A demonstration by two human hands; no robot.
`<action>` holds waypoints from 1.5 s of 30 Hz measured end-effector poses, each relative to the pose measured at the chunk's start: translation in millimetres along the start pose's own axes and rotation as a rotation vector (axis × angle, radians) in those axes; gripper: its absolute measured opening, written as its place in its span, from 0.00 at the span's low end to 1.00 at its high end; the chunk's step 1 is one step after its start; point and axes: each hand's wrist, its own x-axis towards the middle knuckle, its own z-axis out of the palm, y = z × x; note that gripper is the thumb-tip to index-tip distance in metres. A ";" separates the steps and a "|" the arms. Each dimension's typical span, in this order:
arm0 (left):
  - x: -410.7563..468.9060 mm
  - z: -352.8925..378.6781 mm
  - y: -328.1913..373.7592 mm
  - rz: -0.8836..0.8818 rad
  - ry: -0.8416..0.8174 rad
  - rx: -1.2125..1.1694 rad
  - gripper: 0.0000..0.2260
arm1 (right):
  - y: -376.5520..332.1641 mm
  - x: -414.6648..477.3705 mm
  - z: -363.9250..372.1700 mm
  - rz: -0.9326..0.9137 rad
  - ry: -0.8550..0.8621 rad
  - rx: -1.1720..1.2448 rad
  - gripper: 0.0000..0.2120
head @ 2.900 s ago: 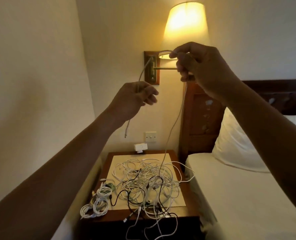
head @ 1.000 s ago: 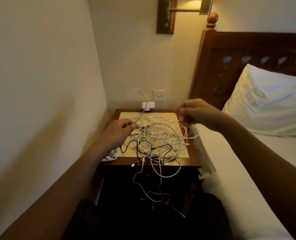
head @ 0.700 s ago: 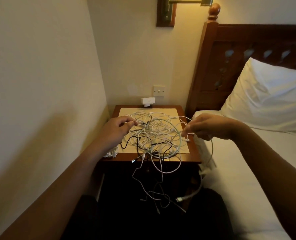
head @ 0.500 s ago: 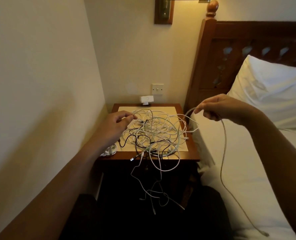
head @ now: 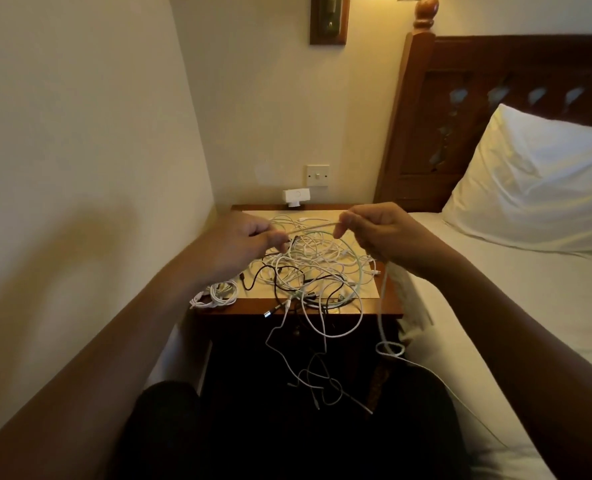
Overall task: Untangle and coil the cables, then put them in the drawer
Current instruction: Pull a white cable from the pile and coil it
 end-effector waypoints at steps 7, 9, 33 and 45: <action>-29.7 -4.8 -32.8 -0.123 -0.272 -0.729 0.14 | 65.9 -8.0 3.6 0.074 0.141 -0.122 0.13; -27.4 -8.3 -34.2 -0.066 -0.168 -1.000 0.13 | 71.8 -15.8 15.5 0.110 0.087 -0.124 0.13; -22.0 34.1 -23.8 0.043 -0.200 -0.747 0.19 | -14.1 12.0 9.4 -0.123 0.108 -0.254 0.10; -2.4 -57.2 -110.7 -0.126 0.226 -1.228 0.15 | 147.6 -33.9 -43.6 0.326 0.112 -0.438 0.12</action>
